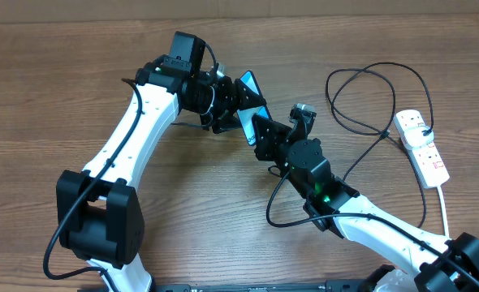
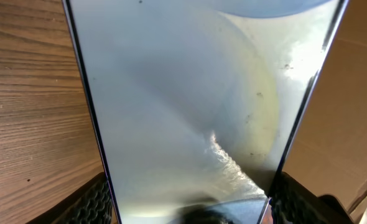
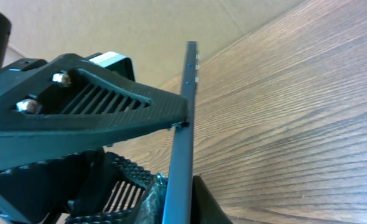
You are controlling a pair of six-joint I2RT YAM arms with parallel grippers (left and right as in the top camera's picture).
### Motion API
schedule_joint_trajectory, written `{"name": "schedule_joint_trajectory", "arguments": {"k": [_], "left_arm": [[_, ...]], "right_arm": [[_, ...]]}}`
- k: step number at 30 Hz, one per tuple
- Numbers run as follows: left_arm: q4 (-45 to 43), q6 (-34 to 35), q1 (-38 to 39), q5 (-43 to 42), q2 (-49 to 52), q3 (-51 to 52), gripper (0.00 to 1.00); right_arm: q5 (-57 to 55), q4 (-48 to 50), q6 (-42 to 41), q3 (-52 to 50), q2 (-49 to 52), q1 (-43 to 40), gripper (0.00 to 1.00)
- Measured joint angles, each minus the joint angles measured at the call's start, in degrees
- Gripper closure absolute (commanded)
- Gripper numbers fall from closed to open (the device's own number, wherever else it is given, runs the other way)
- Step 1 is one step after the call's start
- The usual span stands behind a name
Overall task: Plug charger to phone and switch on socket
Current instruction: 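Grasp the phone's bottom edge with the right gripper, release left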
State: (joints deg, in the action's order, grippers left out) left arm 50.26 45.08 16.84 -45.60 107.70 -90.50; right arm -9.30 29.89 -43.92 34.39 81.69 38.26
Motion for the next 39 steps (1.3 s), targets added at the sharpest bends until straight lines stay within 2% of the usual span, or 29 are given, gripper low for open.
{"name": "schedule_joint_trajectory", "arguments": {"k": [7,10,12,15,22,26,34,39], "left_arm": [[0.0,0.0,0.0,0.5,0.0,-0.1,0.44],[0.1,0.0,0.0,0.9,0.0,-0.2,0.31],[0.1,-0.1,-0.1,1.0,0.0,-0.2,0.21],[-0.5,-0.1,-0.5,1.7,0.0,-0.2,0.00],[-2.4,-0.2,-3.3,3.3,0.0,-0.3,0.00],[-2.6,-0.7,-4.9,3.7,0.0,-0.3,0.00],[0.4,-6.4,-8.3,6.1,-0.6,-2.2,0.00],[8.6,-9.1,-9.8,16.6,-5.4,-2.3,0.00]], "right_arm": [[-0.5,-0.1,0.0,0.0,0.2,0.0,0.96],[-0.5,-0.1,-0.4,0.0,0.3,0.0,0.96],[-0.4,-0.1,-0.7,0.0,0.3,0.0,0.96],[0.5,0.0,-1.4,0.0,0.3,0.0,0.96],[4.0,-1.0,-5.0,0.0,0.3,0.4,0.96],[8.7,-4.5,-11.8,0.0,0.3,-2.6,0.96],[31.5,-8.6,-28.7,0.0,0.3,-18.4,0.96],[46.3,-8.6,-36.0,0.0,0.3,-21.5,0.96]]}}
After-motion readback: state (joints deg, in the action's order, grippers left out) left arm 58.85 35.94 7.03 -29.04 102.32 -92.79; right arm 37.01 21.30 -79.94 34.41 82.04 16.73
